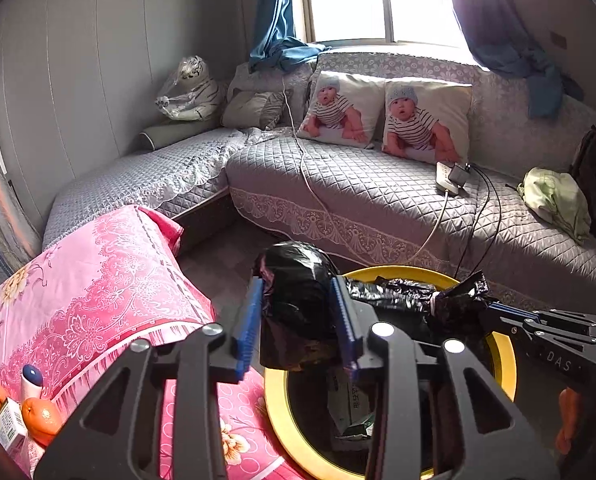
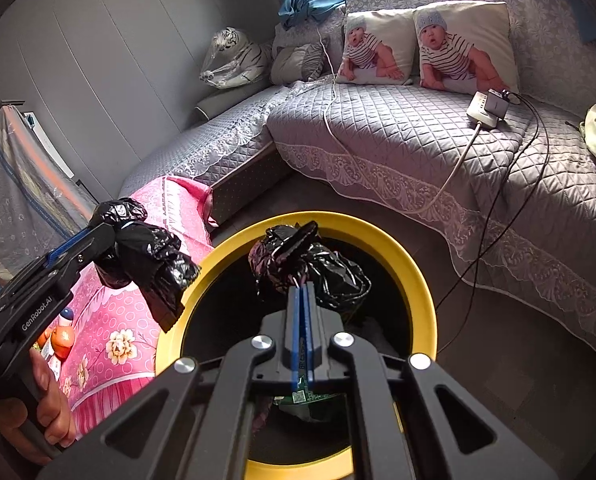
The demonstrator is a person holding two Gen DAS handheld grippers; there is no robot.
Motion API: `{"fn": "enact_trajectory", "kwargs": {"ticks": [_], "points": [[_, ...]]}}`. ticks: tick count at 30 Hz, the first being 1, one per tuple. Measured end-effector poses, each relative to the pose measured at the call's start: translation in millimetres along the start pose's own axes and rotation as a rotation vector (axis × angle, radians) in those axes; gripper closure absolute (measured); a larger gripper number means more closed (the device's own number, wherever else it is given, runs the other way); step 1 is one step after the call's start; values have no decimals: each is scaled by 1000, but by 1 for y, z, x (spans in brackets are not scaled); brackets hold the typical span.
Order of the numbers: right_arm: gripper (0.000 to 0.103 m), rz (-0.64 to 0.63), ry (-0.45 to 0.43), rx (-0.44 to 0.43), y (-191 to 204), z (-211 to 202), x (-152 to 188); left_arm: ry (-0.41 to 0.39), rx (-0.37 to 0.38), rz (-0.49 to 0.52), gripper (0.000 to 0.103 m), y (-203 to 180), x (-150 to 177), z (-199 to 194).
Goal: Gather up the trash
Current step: 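Carry both black bags over the yellow bin and release them, then grasp the white medicine box with the left gripper while the right gripper grasps the pink tissue pack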
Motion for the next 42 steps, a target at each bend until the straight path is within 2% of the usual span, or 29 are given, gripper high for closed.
{"fn": "enact_trajectory", "kwargs": {"ticks": [1, 2, 4, 5, 7, 9, 14, 17, 20, 23, 26, 28, 31, 33, 38, 40, 42], "points": [[99, 4, -3, 19, -1, -1, 0, -6, -8, -15, 37, 2, -1, -3], [96, 9, -8, 41, -3, -3, -1, -18, -22, -32, 27, 5, -2, -7], [67, 25, -30, 69, -8, -9, -2, -48, -38, -47, 24, 9, -6, -20], [62, 35, -43, 76, -10, -14, -2, -60, -47, -48, 20, 11, -8, -28], [60, 31, -56, 101, -13, -22, -3, -88, -60, -57, 16, 17, -12, -47], [59, 17, -71, 113, -10, -30, -4, -122, -71, -67, 16, 24, -16, -70], [59, -59, -100, 55, 24, -47, -4, -222, -92, -97, 16, 46, -23, -130], [59, -140, -111, 1, 63, -53, -6, -264, -97, -122, 16, 64, -23, -161], [58, -251, -122, -93, 113, -57, -8, -301, -114, -146, 15, 85, -19, -188], [47, -384, -112, -205, 170, -55, -4, -334, -161, -186, 15, 119, -13, -213], [41, -532, -74, -334, 230, -50, 11, -354, -251, -249, 15, 173, -1, -237], [37, -637, -42, -400, 270, -46, 27, -354, -358, -282, 15, 215, 14, -251], [37, -774, 4, -461, 320, -40, 49, -333, -566, -336, 15, 275, 42, -269], [37, -833, 35, -492, 348, -34, 60, -299, -662, -391, 15, 307, 62, -279], [37, -892, 137, -505, 396, -5, 71, -231, -738, -533, 14, 356, 111, -299], [37, -890, 217, -520, 409, 12, 71, -215, -753, -560, 13, 365, 126, -304], [34, -922, 256, -527, 424, 25, 72, -191, -736, -563, 12, 370, 135, -304]]}}
Point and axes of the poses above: each gripper's, at about its wrist camera, not at the fingertips, and z roughly the way its jaws point, y to its left, x to its underside, the point moved 1 cm from there along z, roughly the way its jaws point, and after that the axes turned 10 degrees about -z, right-handed, at the moved point
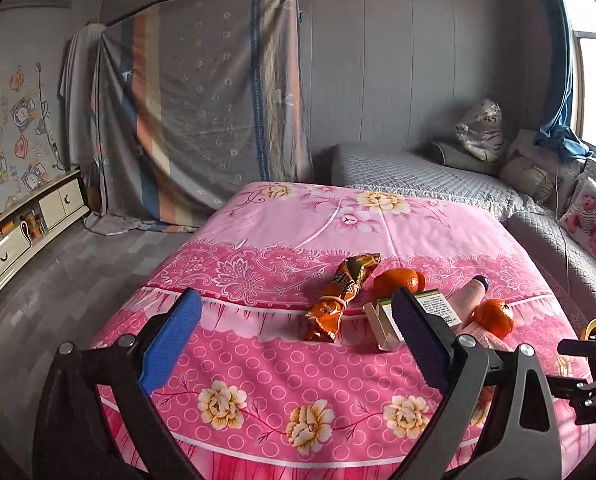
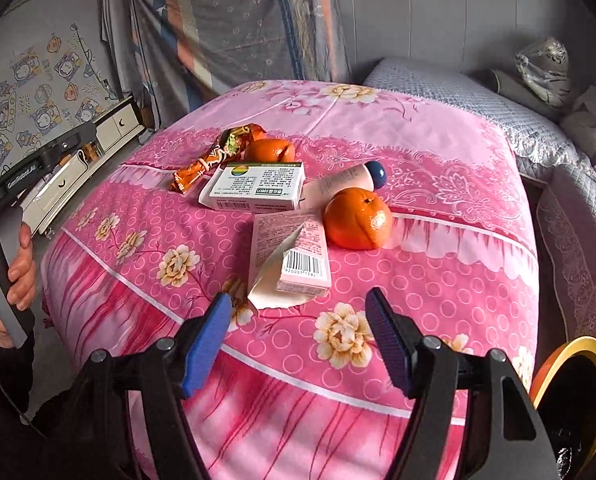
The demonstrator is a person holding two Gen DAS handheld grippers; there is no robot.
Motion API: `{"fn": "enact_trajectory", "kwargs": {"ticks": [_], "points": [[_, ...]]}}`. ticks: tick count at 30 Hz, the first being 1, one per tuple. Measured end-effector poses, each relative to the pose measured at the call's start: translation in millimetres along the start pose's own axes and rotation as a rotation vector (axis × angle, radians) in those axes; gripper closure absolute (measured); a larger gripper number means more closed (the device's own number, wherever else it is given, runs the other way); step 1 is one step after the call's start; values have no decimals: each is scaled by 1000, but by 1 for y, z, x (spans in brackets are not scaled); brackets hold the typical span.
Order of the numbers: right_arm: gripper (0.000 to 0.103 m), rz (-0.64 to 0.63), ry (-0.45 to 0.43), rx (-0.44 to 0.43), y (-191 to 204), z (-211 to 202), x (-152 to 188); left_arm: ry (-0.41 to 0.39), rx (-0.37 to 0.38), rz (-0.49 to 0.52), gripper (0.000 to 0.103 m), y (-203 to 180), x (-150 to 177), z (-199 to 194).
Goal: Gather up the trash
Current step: 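Grasp the white medicine box with the left gripper while the right gripper grasps the pink tissue pack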
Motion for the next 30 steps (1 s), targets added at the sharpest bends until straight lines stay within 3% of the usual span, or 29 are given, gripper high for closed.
{"fn": "enact_trajectory", "kwargs": {"ticks": [2, 12, 14, 15, 19, 23, 25, 28, 30], "points": [[27, -44, 38, 14, 1, 14, -9, 16, 1, 9, 12, 5, 8, 1], [25, -143, 244, 11, 14, 89, -30, 73, -30, 44, 11, 25, 29, 2], [33, -118, 250, 0, 13, 96, -31, 83, -44, 47, 11, 27, 30, 4], [45, -113, 245, -8, 13, 95, -31, 89, -44, 53, 11, 26, 30, 6], [55, -67, 186, -69, 7, 68, -29, 100, -14, 119, 11, 8, 29, 11], [55, 43, 156, -168, -16, 31, -8, 126, 123, 205, 11, -27, 27, 21], [55, 97, 137, -187, -28, 14, 7, 156, 214, 272, 11, -47, 28, 31], [54, 159, 113, -194, -45, -10, 28, 181, 409, 394, 11, -72, 30, 48], [54, 189, 102, -183, -52, -21, 40, 216, 480, 497, 11, -84, 32, 66]]}}
Point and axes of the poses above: each gripper's, at about its wrist camera, not at the fingertips, and z roughly the way its jaws point, y to its left, x to its underside, the point moved 1 cm from there along z, roughly the way its jaws point, and after that the axes turned 10 degrees about -z, right-handed, at the moved point
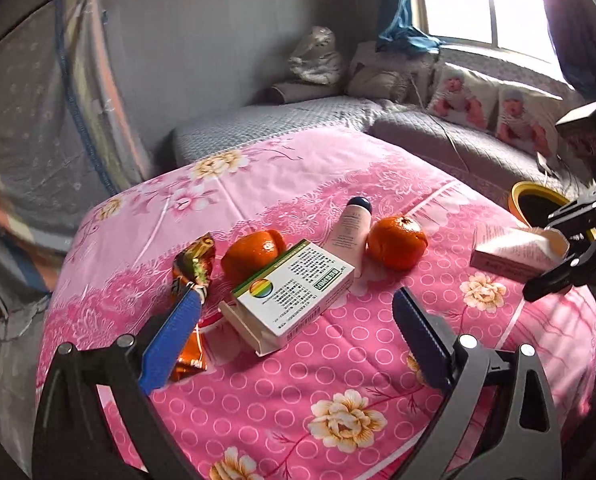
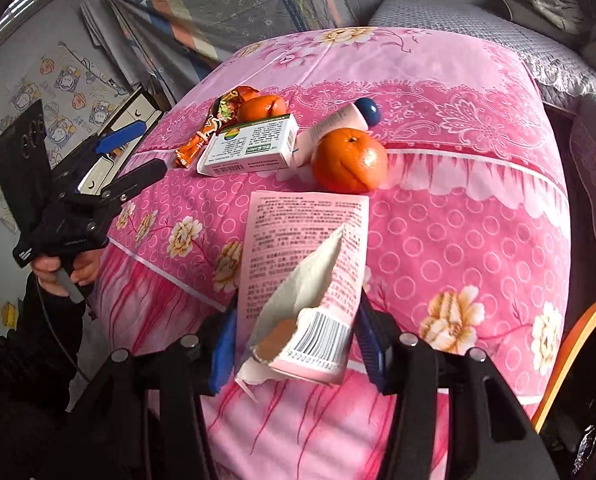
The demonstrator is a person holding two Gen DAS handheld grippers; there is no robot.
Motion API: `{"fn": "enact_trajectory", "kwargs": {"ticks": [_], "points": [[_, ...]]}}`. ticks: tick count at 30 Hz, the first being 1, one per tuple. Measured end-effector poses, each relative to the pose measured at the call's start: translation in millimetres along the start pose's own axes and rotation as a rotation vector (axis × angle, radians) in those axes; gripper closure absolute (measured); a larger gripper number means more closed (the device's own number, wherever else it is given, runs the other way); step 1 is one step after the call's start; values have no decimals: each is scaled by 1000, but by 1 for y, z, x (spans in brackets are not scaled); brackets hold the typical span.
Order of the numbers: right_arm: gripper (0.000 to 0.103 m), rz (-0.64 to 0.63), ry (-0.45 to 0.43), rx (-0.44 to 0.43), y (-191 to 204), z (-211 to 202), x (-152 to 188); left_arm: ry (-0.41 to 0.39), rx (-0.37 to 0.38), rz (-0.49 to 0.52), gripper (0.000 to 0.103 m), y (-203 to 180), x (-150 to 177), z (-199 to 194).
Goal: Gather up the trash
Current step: 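Grasp the white medicine box with the left gripper while the right gripper grasps the pink tissue pack, then carry the medicine box and tissue pack over the bin and release both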
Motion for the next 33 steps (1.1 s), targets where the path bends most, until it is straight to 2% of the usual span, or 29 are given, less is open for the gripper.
{"fn": "enact_trajectory", "kwargs": {"ticks": [3, 8, 14, 19, 21, 23, 27, 33], "points": [[53, 35, -18, -2, -7, -11, 12, 78, 120, 82, 11, 3, -9, 27], [52, 52, -47, -5, -12, -18, 17, 186, 213, 191, 11, 5, -11, 61], [52, 47, -55, -10, -15, -15, 11, 249, 235, 135, 11, 29, -15, 88], [52, 49, -54, -12, -15, -13, 8, 316, 207, 206, 12, 26, -5, 107], [52, 53, -57, -15, -15, -13, 8, 337, 213, 202, 16, 29, -6, 113], [52, 56, -61, -16, -15, -13, 7, 364, 218, 200, 25, 31, -6, 121], [52, 56, -71, -16, -11, -17, 8, 365, 216, 211, 29, 29, -7, 123], [52, 69, -126, -26, -9, -42, 15, 248, 260, 166, 32, 28, -19, 70]]}}
Point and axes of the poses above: each gripper's, at about its wrist camera, not at the fingertips, and z roughly the way its jaws point, y to its left, x to its underside, the point moved 1 cm from there along z, roughly the way its jaws point, and after that the axes turned 10 degrees about -z, right-handed, at the moved point
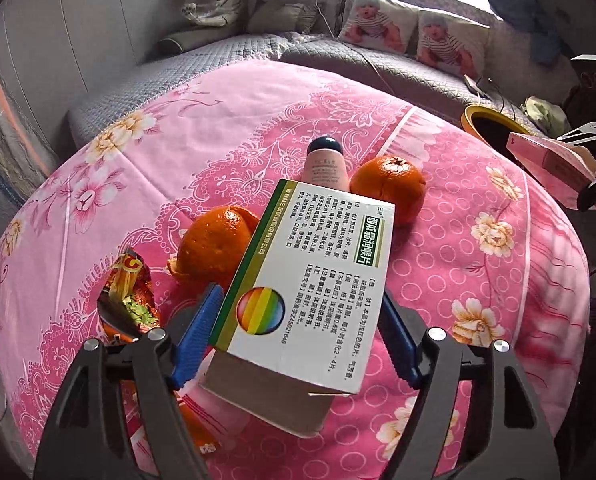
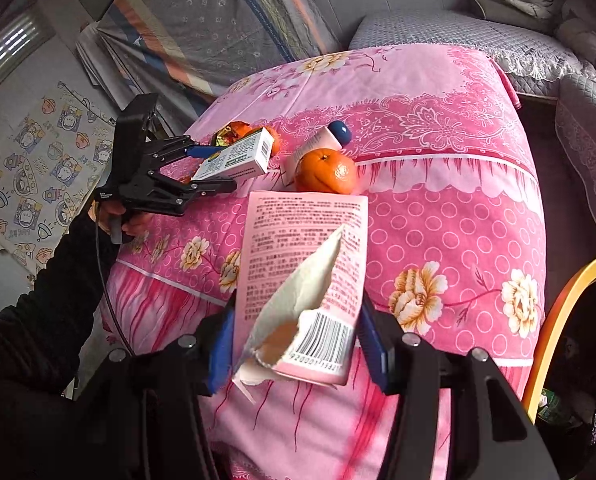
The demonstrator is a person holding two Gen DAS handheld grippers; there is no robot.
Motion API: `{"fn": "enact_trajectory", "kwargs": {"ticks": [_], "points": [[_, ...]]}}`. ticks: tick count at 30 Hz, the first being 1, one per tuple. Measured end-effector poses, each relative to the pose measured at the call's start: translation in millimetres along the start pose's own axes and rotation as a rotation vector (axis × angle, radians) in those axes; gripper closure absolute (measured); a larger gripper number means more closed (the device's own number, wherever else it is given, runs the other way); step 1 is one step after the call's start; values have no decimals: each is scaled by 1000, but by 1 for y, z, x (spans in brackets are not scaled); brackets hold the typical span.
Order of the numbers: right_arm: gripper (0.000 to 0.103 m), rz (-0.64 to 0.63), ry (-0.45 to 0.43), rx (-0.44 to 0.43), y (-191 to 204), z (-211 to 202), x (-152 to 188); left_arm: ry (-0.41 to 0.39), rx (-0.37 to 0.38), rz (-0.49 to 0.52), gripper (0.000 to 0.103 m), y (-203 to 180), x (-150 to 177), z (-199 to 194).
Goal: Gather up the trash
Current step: 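Carry the medicine box and tissue pack over the bin and release both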
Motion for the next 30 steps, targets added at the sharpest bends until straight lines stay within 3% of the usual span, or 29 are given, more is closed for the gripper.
{"fn": "enact_trajectory", "kwargs": {"ticks": [2, 8, 12, 15, 22, 27, 30], "points": [[52, 14, -37, 1, -2, -13, 1, -65, 10, -13, 32, -10, -1, -24], [52, 63, -156, 33, -13, -54, 8, -289, -72, -71, 31, -61, -21, -79], [52, 117, -220, 67, -28, -80, 17, -345, -203, -137, 31, -102, -44, -87], [52, 156, -274, 108, -40, -101, 25, -367, -228, -185, 31, -130, -61, -87], [52, 256, -396, 262, -71, -149, 49, -389, -185, -192, 31, -201, -91, -74], [52, 316, -453, 400, -99, -175, 66, -415, -131, -131, 31, -246, -105, -65], [52, 360, -462, 427, -116, -182, 77, -418, -100, -104, 31, -269, -114, -57]]}}
Point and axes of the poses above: each gripper's, at about its wrist camera, not at the fingertips, and z roughly the way its jaws point, y to its left, x to its underside, the point moved 1 cm from there along z, roughly the way its jaws point, and after that the axes turned 10 degrees about -z, right-handed, at the moved point
